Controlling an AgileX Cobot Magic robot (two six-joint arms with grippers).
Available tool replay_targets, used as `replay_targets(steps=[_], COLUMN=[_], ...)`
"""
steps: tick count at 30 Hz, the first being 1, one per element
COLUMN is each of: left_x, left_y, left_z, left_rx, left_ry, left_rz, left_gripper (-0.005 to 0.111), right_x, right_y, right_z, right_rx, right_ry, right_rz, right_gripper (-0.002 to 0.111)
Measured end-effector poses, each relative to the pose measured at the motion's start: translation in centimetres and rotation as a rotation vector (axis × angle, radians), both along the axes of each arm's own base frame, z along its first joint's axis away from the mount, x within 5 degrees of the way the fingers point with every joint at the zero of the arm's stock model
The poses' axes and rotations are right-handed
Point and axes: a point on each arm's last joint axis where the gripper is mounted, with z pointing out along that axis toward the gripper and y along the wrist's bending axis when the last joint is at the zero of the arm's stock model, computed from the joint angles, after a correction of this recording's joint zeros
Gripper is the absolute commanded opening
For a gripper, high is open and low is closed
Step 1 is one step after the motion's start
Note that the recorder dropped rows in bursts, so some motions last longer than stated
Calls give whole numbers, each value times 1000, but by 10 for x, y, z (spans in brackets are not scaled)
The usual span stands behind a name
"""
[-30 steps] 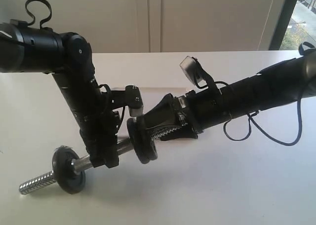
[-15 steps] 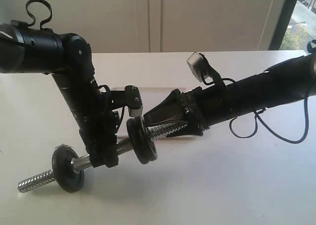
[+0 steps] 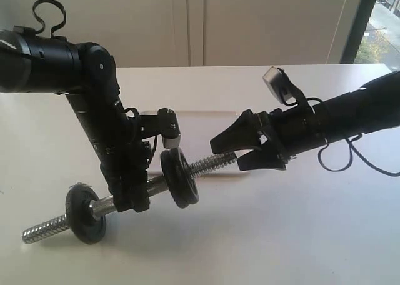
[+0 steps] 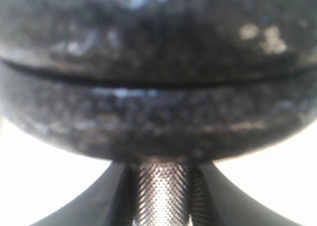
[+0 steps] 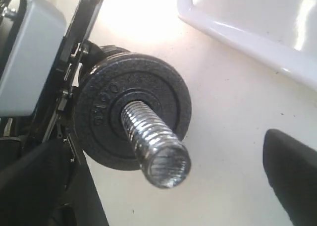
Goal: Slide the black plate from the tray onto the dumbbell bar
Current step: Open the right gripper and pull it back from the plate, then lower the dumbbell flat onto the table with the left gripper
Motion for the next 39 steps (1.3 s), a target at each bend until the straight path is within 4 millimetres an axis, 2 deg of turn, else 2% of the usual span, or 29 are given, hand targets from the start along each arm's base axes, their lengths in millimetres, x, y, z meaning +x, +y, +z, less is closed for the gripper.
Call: replay_targets(steps=[3,6,15,36,39], left_x=[0,0,0,1,2], left_y=[0,0,0,-1,-3], left_z=[0,0,0,0,-9], left_rx=[1,2,2,-11,-16], left_ry=[-1,1,-1,-27,-9], left_rz=[-1,-1,-7,-77,-66], left_gripper=[0,0,0,0,0], right_x=[2,3,6,6,7], right_y=[-8,-15,-22,-21,-21], right_z=[1,2,5,7,8], right_rx=[11,20,57,74,79], right_ry=[9,18,38,40,41], right_rz=[-16,-31,-75,-87,-92], right_gripper=[92,78,1,0,0])
